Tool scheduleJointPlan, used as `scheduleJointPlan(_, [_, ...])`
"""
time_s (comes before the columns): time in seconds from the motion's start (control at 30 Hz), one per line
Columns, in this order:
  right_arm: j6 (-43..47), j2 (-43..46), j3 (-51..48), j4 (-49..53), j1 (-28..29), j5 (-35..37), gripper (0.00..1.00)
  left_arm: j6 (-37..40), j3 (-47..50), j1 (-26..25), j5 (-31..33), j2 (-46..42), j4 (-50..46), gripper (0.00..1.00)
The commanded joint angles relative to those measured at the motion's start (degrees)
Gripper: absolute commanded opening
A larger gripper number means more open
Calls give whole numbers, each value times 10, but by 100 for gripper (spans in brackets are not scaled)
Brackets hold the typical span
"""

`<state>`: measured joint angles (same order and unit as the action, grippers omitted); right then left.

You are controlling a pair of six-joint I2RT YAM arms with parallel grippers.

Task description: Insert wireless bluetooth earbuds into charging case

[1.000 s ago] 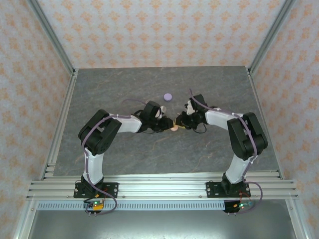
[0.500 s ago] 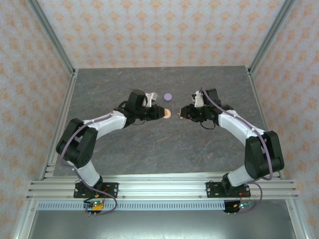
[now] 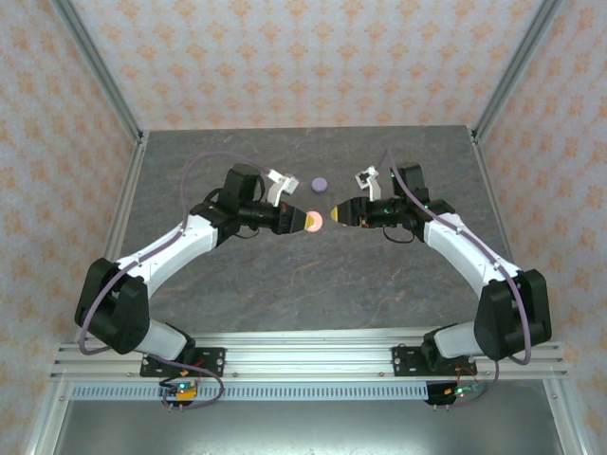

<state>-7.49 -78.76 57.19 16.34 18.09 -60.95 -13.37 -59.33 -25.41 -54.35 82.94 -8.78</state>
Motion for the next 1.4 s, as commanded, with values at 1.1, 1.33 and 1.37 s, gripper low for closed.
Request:
scheduleJointPlan(1.1, [108, -27, 79, 80, 66, -99, 41, 80, -41, -13, -60, -46, -75, 20])
scheduleJointPlan(1.33, [111, -30, 82, 84, 70, -104, 38, 79, -45, -16, -61, -40, -73, 20])
scheduleJointPlan(1.37, [111, -31, 82, 84, 70, -105, 37, 80, -46, -17, -61, -39, -73, 20])
